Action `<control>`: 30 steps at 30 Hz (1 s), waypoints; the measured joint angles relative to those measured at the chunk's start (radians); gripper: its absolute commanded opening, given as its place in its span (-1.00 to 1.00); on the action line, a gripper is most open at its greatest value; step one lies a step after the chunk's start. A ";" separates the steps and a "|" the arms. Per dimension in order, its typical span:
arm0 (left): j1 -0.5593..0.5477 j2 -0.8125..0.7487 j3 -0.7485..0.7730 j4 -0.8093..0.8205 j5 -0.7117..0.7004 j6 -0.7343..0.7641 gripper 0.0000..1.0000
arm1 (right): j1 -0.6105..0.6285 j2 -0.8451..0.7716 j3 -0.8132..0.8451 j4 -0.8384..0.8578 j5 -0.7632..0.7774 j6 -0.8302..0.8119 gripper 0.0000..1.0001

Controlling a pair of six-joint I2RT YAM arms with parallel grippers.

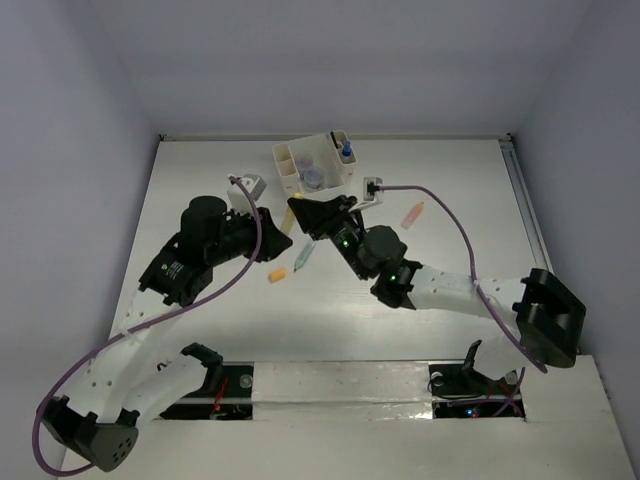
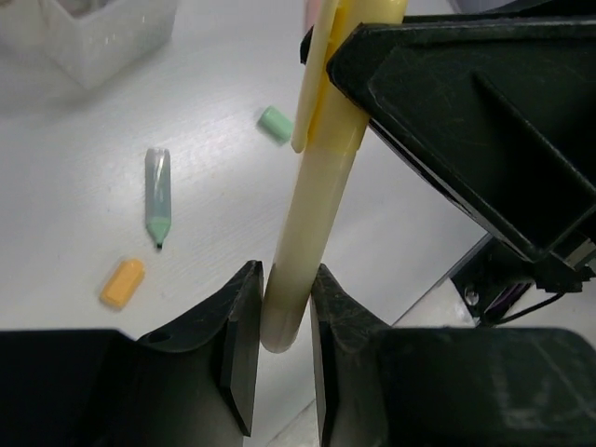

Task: Sort the stationery into containers
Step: Close the pen cap on the pen, then place the pen in the storage box.

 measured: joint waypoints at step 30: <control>0.046 -0.541 -0.289 0.238 -0.306 0.032 0.98 | -0.279 0.729 1.086 -0.480 -0.169 -0.626 -1.00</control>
